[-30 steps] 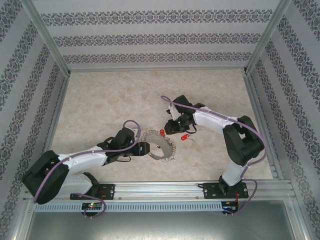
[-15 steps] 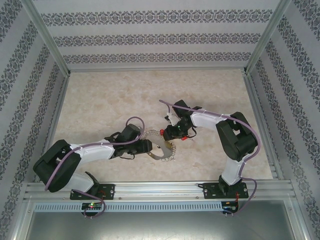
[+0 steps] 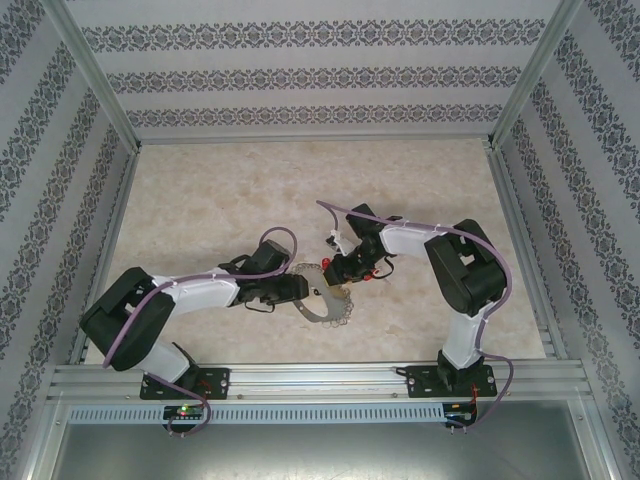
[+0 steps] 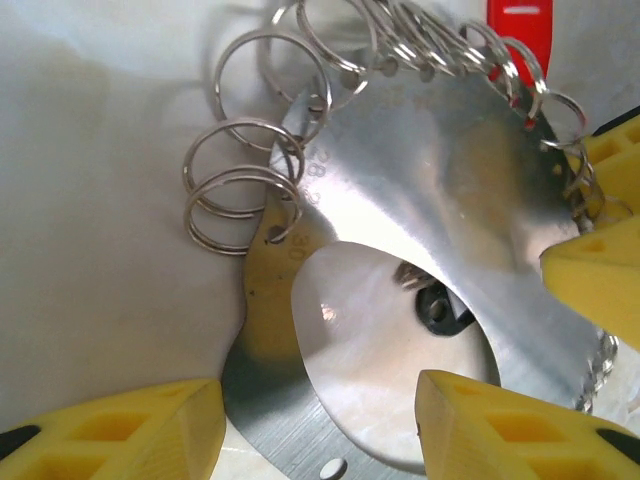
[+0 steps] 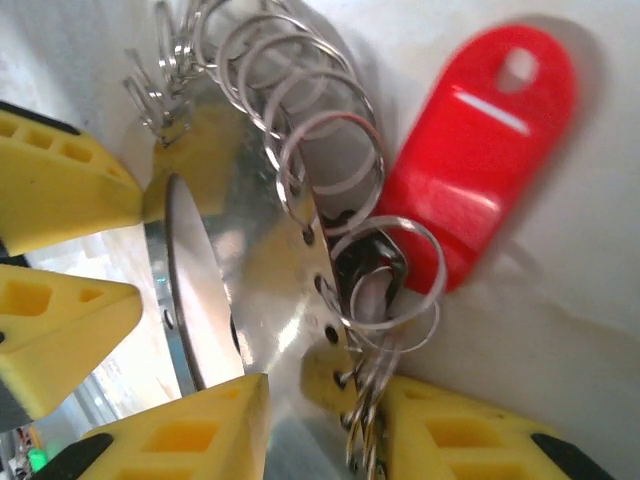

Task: Put the keys on the keyring

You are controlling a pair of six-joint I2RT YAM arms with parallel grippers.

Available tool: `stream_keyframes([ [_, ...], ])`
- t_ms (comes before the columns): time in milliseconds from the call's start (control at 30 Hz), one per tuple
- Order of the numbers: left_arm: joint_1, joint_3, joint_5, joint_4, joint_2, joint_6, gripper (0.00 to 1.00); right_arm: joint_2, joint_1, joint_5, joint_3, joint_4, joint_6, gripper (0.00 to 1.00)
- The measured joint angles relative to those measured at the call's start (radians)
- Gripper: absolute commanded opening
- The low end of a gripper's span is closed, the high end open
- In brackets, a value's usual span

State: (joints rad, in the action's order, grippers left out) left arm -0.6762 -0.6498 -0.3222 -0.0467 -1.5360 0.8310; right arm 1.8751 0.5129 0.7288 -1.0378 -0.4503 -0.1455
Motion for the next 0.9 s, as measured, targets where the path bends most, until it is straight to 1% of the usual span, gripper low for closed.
stream_keyframes([
  [133,0.009,-0.019,-0.021,-0.014,-0.015,-0.009,0.54,0.001,-0.018,0.04,0.002,-0.005,0.017,0.13],
  [233,0.01,-0.021,-0.021,-0.015,-0.01,-0.016,0.56,-0.021,-0.038,0.09,0.018,0.0,0.018,0.08],
  [367,0.01,-0.02,-0.018,0.001,0.01,-0.027,0.62,-0.093,-0.046,0.098,0.06,0.031,-0.011,0.0],
  [467,0.017,-0.014,0.016,0.04,0.052,-0.04,0.66,-0.191,-0.069,0.099,0.11,0.082,-0.067,0.0],
  [633,0.037,0.002,0.035,0.086,0.222,-0.044,0.71,-0.381,-0.109,0.097,0.167,0.223,-0.216,0.0],
  [767,0.075,0.004,-0.008,0.158,0.313,-0.041,0.72,-0.489,-0.12,0.089,0.201,0.368,-0.36,0.0],
  [900,0.108,-0.009,-0.072,0.208,0.343,-0.04,0.68,-0.559,-0.121,0.068,0.23,0.493,-0.491,0.0],
])
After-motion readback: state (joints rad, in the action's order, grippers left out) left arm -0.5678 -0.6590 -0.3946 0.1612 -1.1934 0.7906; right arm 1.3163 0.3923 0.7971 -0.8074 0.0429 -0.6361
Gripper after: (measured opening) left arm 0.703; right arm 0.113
